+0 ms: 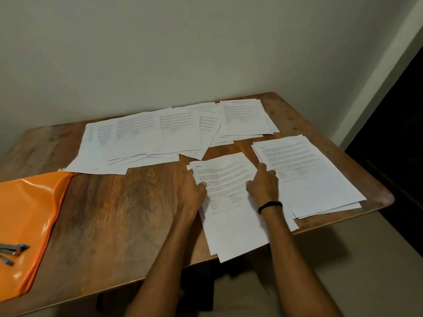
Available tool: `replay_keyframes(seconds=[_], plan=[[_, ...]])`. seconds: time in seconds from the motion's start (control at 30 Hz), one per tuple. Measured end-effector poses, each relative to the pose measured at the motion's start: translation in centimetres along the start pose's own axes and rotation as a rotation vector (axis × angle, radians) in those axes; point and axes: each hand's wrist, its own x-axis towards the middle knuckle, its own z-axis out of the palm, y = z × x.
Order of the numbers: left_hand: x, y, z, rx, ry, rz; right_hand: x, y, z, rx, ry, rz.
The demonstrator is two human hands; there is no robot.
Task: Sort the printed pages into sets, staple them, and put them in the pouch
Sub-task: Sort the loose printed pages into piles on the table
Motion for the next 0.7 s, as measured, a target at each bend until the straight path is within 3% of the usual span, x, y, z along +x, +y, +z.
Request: replay_keyframes(seconds=[0.13, 0.33, 0.47, 0.6, 0.7], plan=[[0.1, 1.3, 0.3, 0.085, 0.034, 0.027, -1.4, -0.9, 1.9, 0.01, 0.171, -0.128], [-0.3, 1.1, 0.3, 0.131, 0.118, 0.075, -2.0, -1.3, 5.0, -0.038, -0.012, -0.268], [-0.4, 1.6, 0.2, 0.299, 0.202, 0.018, -1.6, -1.3, 5.6, -0.099, -0.028, -0.304], [-0.2, 1.3, 0.4, 0.327, 0.198, -0.03, -1.3, -1.2, 6.2, -0.219, -0.054, -0.351], [0.6, 0.9, 0.6, 0.503, 0.195, -0.081, -1.3, -0.8, 6.6, -0.264, -0.069, -0.361]])
